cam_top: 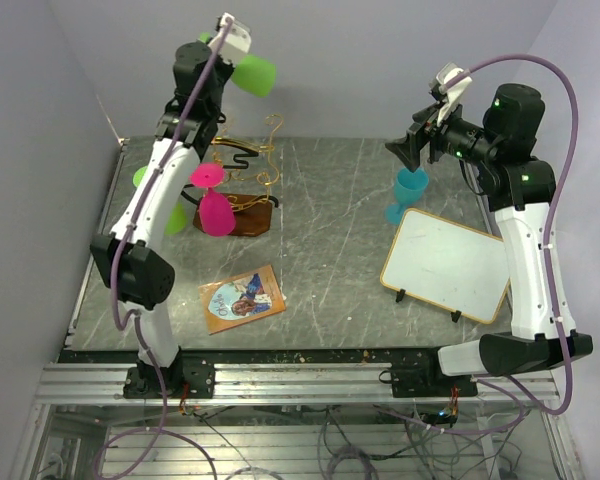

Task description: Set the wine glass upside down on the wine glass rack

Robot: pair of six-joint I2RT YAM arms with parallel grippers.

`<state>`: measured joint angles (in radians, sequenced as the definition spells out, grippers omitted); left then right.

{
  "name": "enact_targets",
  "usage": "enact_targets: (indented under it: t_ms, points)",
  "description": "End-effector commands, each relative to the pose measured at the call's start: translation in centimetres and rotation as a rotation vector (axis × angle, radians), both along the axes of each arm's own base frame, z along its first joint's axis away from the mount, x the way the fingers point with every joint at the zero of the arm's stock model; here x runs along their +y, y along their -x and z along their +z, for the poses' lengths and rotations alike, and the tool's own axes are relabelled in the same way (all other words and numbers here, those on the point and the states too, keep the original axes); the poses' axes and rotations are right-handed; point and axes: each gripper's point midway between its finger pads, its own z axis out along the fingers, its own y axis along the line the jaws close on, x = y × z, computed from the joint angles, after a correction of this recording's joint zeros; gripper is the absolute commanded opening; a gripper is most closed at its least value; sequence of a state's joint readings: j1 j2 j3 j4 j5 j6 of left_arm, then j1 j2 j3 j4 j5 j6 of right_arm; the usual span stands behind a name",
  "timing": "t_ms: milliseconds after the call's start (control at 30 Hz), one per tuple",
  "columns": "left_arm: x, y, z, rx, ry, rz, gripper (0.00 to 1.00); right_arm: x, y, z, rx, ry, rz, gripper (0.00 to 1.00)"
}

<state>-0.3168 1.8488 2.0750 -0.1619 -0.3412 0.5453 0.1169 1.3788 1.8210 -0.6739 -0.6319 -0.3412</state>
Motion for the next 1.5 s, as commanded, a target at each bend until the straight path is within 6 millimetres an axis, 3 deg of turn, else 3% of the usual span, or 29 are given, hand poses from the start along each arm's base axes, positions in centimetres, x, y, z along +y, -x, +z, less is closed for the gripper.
enact_targets:
  t_ms: [0,700,1100,1467]
  points:
    - [-1.1,0.0,2.3,-0.077,-0.107,0.036,0.07,-0.3,-0.2,0.1,-0.01,-0.008,-0.005,0.79]
    - [-4.3,-2.7,-3.5,0.032,-0.39,0.076,0.07,-0.5,-0.1,-0.3,-0.002,-0.011,-0.006,0.79]
    - [-7.5,-2.5,-7.1,0.086,-0.558,0.033,0.07,-0.5,-0.1,-0.5,0.003,-0.013,-0.003,0.79]
    - [-9.5,-1.3,-9.6,0.168,-0.582,-0.089,0.08,-0.6,0.0,-0.8,0.007,-0.012,-0.004,0.79]
